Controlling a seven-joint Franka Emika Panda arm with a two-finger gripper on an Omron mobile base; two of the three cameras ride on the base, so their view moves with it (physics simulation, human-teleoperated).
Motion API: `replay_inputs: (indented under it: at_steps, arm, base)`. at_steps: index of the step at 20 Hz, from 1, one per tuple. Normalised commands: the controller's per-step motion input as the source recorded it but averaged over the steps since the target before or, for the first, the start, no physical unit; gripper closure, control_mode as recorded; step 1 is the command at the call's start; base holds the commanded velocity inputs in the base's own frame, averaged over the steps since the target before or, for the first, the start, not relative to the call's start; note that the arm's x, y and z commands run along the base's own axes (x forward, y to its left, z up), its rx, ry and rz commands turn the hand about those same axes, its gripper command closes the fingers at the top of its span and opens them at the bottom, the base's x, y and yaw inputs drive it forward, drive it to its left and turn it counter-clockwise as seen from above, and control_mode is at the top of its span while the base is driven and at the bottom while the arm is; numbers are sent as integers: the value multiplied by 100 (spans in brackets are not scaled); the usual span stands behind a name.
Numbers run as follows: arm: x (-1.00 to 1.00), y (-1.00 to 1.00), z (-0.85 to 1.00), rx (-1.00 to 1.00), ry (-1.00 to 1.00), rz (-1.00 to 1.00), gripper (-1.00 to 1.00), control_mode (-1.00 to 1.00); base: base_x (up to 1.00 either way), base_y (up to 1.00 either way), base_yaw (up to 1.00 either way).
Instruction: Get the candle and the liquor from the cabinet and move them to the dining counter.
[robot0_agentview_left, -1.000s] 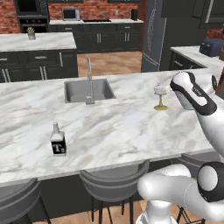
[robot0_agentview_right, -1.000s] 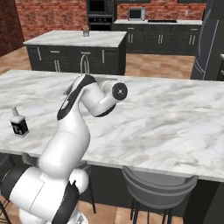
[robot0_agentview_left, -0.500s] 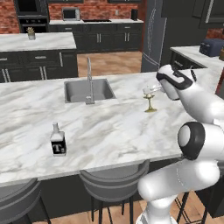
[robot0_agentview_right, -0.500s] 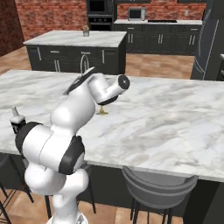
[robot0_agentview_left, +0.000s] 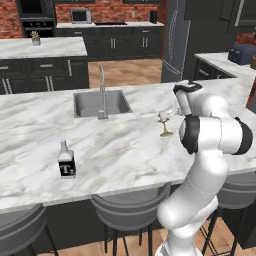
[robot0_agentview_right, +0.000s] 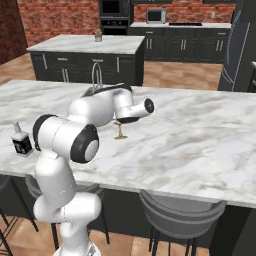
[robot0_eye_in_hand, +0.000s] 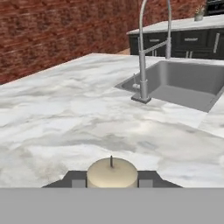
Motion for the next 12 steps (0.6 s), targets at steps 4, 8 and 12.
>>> replay_inputs:
  at_steps: [4, 8, 12]
  arm:
    - [28, 0, -24, 6, -5, 11, 100, -100]
    - [8, -5, -1, 11, -7, 4, 100, -100]
    - [4, 0, -18, 8, -8, 0, 100, -100]
  base:
    - [0, 0, 0]
    - [0, 0, 0]
    - [0, 0, 0]
